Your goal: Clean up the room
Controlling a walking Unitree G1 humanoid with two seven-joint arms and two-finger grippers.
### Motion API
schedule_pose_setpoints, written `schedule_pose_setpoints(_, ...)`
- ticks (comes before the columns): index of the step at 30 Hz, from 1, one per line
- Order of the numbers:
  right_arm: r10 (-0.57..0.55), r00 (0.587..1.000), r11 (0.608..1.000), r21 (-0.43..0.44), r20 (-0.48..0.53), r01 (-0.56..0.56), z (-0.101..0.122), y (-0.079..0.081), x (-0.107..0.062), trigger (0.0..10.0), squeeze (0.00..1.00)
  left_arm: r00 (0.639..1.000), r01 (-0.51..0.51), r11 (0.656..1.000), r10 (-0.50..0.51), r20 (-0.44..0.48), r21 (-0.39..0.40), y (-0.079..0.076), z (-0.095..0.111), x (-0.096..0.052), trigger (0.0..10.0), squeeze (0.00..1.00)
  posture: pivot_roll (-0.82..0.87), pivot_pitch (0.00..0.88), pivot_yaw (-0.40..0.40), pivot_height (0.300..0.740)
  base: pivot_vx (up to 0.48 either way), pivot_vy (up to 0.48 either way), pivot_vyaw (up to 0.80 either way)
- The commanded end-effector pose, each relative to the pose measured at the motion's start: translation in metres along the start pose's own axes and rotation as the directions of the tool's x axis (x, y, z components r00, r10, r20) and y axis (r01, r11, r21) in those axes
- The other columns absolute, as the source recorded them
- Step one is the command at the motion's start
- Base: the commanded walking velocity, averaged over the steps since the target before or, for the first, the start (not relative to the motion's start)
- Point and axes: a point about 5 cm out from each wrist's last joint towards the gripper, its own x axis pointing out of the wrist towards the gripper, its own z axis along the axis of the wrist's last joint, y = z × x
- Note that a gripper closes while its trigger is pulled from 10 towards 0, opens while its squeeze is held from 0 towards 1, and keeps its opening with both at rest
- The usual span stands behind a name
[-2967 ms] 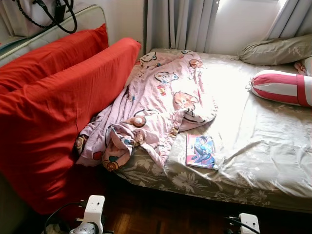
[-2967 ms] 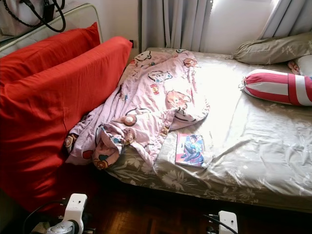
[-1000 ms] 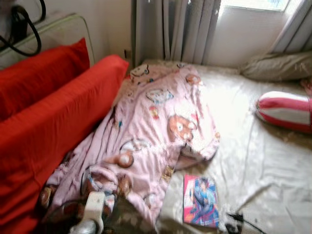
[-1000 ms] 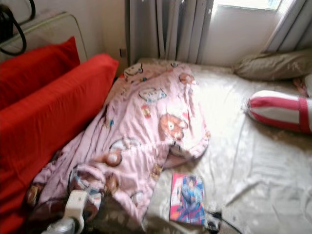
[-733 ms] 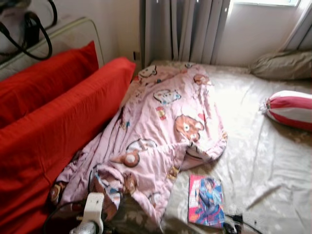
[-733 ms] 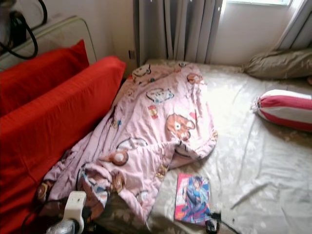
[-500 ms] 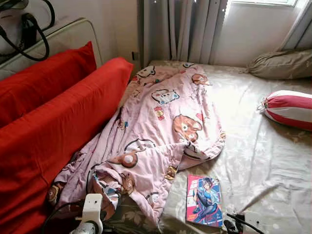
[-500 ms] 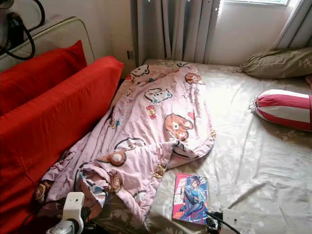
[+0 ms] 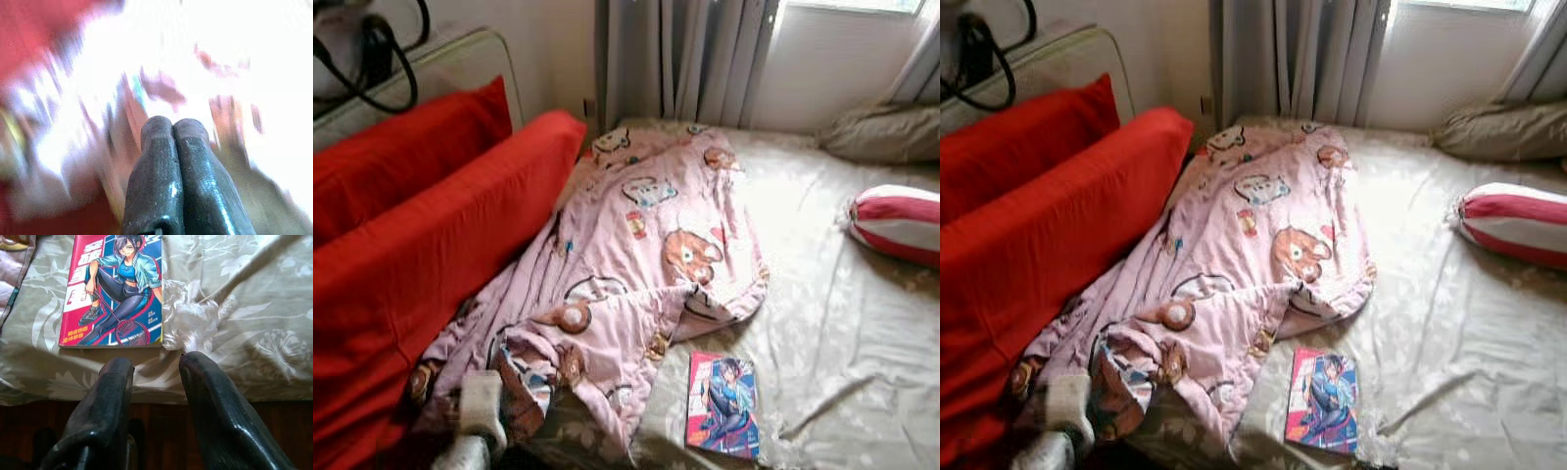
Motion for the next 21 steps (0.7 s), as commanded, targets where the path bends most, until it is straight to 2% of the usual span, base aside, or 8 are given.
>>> schedule_pose_setpoints(1,0.003,1.0,1.0,-0.017,0.006,-0.003,-0.001,-0.001,-0.002,10.0,0.0,1.0,0.016,1.0,-0.016,0.0,-0.005,-0.006,-0.005,-0.004,10.0,0.0,0.09,0.0,-0.054,0.74,0.0,0.0,0.0)
schedule_pose_setpoints(7,0.009,0.999,1.0,-0.017,0.051,-0.008,-0.009,-0.004,-0.013,10.0,0.0,0.987,0.03,1.0,-0.031,0.155,0.008,-0.005,0.014,-0.007,10.0,0.0,0.08,0.0,-0.053,0.74,0.0,0.0,0.0)
schedule_pose_setpoints(8,0.102,0.944,0.991,-0.118,0.314,-0.068,0.074,0.03,0.029,10.0,0.0,0.981,0.04,0.999,-0.042,0.187,0.015,-0.003,0.017,-0.01,10.0,0.0,0.08,0.0,-0.053,0.74,0.0,0.0,0.0)
schedule_pose_setpoints(9,0.102,0.944,0.991,-0.118,0.314,-0.068,0.074,0.03,0.029,10.0,0.0,0.981,0.04,0.999,-0.042,0.187,0.015,-0.003,0.017,-0.01,10.0,0.0,0.08,0.0,-0.053,0.74,0.0,0.0,0.0)
schedule_pose_setpoints(11,0.146,0.864,0.985,-0.149,0.483,-0.084,0.134,0.054,0.043,10.0,0.0,0.977,0.055,0.998,-0.06,0.205,0.032,-0.002,0.018,-0.014,10.0,0.0,0.08,0.0,-0.054,0.74,0.0,0.0,0.0)
schedule_pose_setpoints(13,0.136,0.844,0.987,-0.142,0.519,-0.072,0.141,0.053,0.04,10.0,0.0,0.973,0.069,0.996,-0.078,0.216,0.052,-0.002,0.018,-0.019,10.0,0.0,0.08,0.0,-0.061,0.74,0.0,0.0,0.0)
schedule_pose_setpoints(16,0.077,0.838,0.992,-0.122,0.54,-0.012,0.138,0.036,0.033,10.0,0.0,0.962,0.048,0.997,-0.062,0.268,0.056,0.003,0.024,-0.029,10.0,0.0,0.09,0.0,-0.076,0.74,0.0,0.0,0.0)
schedule_pose_setpoints(21,0.018,0.822,0.995,-0.088,0.569,0.039,0.141,0.027,0.026,10.0,0.0,0.95,0.046,0.998,-0.057,0.306,0.041,0.002,0.034,-0.034,10.0,0.0,0.1,0.0,-0.08,0.74,0.0,0.0,0.0)
